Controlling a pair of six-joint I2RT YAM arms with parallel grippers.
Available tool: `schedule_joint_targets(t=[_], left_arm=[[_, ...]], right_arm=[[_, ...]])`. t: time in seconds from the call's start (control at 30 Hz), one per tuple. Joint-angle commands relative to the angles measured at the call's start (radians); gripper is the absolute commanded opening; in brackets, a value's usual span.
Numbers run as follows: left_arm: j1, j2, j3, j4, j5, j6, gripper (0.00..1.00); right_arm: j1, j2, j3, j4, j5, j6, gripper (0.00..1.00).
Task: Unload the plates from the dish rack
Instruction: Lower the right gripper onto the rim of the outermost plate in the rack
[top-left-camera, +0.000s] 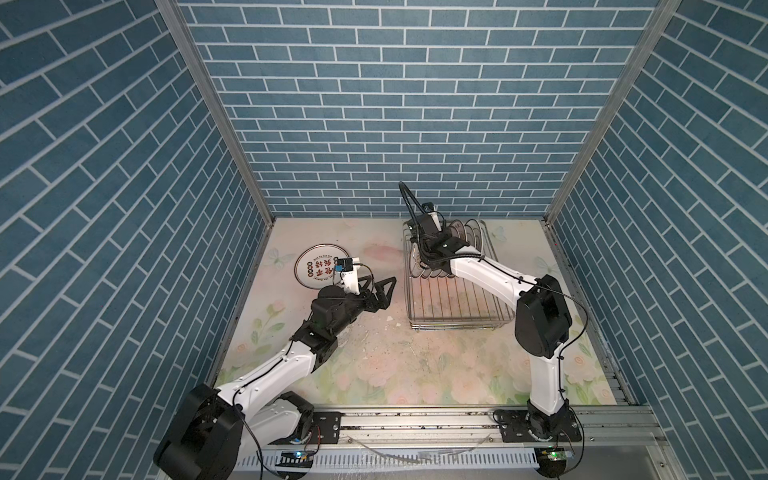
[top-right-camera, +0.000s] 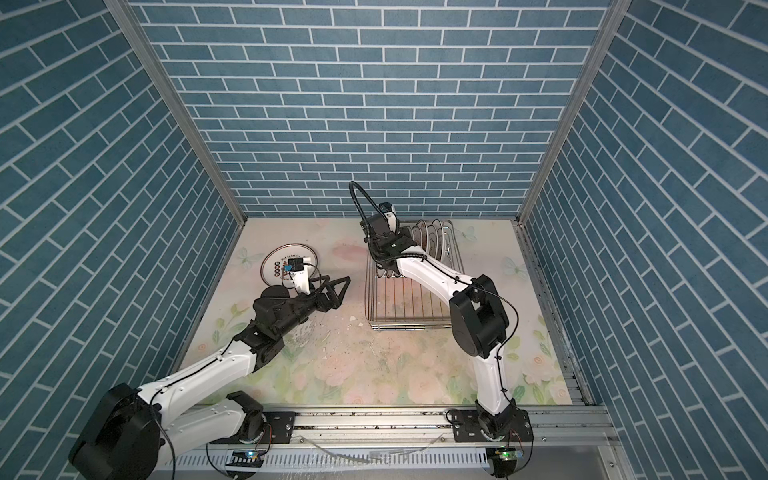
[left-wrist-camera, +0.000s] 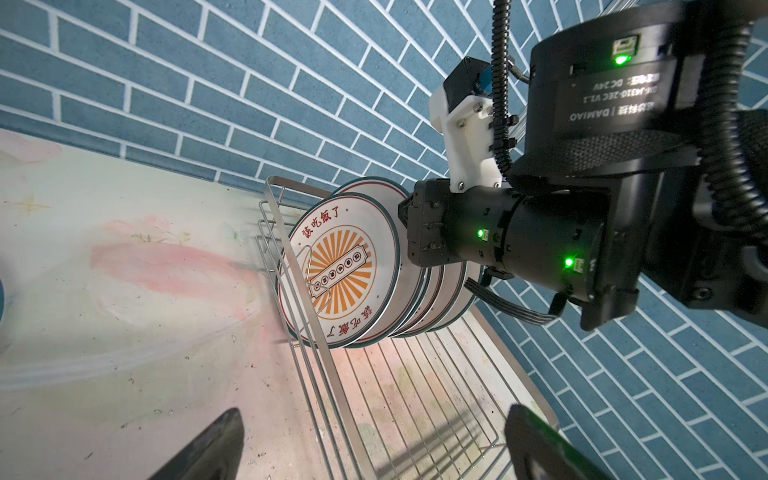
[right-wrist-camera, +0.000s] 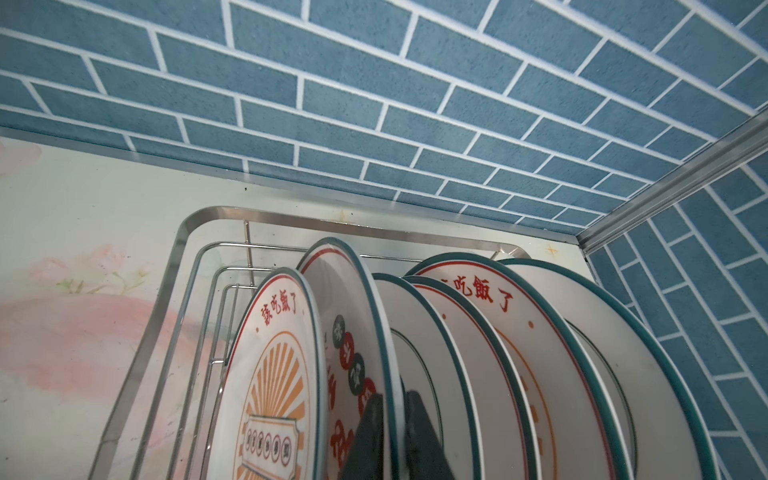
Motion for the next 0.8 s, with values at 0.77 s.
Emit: schedule_joint_targets(t=[0.77], left_arm=[[-0.006,0.006,-0.036,0.010,-0.125,0.009,1.00]], right_arm=[[0.034,0.035,0.156,-0.003,0.214,-0.214,0.00]])
